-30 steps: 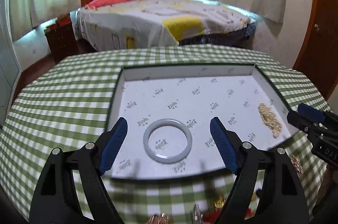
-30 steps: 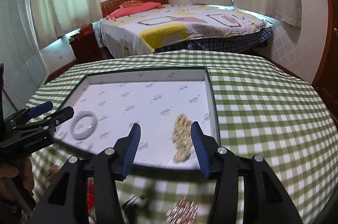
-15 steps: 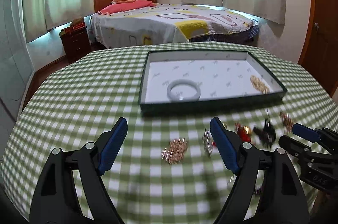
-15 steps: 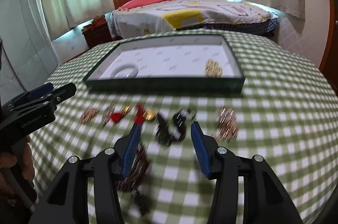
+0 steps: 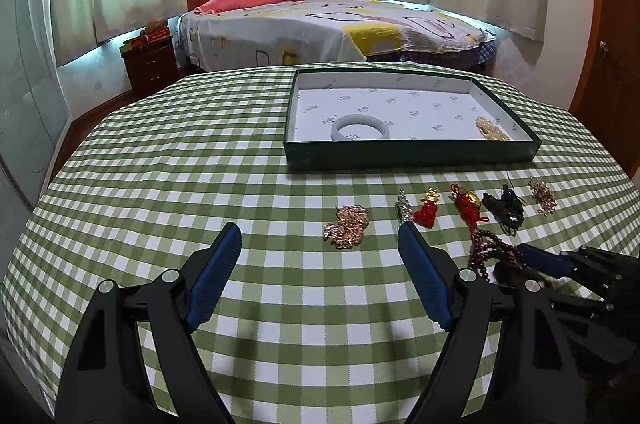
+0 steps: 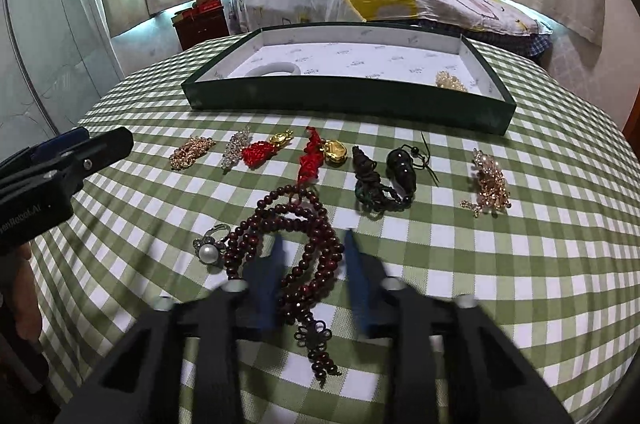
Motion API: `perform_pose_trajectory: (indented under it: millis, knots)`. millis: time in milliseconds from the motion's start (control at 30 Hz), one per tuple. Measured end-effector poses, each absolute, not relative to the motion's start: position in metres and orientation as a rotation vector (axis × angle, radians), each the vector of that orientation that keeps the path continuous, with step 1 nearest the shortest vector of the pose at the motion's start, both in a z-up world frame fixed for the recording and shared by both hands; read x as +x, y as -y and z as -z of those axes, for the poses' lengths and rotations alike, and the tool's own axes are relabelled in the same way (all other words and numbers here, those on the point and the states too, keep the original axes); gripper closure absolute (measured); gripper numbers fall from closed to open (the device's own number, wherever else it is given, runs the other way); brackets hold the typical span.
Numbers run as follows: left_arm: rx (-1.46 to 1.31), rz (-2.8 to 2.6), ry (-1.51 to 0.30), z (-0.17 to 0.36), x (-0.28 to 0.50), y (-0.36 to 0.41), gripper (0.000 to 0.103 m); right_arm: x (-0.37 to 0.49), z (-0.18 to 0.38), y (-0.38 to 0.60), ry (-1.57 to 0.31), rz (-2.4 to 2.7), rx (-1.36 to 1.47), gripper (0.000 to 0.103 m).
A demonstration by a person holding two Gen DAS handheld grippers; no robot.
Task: Organize jewelry
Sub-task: 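Grasp the dark red bead bracelet with the right tool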
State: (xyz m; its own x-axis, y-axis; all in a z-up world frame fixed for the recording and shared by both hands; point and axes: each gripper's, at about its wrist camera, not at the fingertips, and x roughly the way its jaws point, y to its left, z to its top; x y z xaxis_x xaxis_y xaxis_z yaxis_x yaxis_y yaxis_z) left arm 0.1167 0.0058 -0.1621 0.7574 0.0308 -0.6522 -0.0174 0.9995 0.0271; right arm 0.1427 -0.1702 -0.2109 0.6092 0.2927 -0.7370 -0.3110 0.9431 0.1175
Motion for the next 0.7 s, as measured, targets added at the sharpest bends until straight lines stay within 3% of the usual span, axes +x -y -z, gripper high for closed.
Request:
perform_pose_trajectory:
  millis: [200,700]
  knots:
    - [0.023,-0.009,-0.734,0.168,0.117,0.002,0.024,0.140,0.210,0.173,-0.841,-0.357,-0.033,0.095]
    - [0.062,0.078,-0.772,0.178,0.110,0.047,0.025,0.128,0.196,0.222,-0.789,-0.282,0.007,0.095]
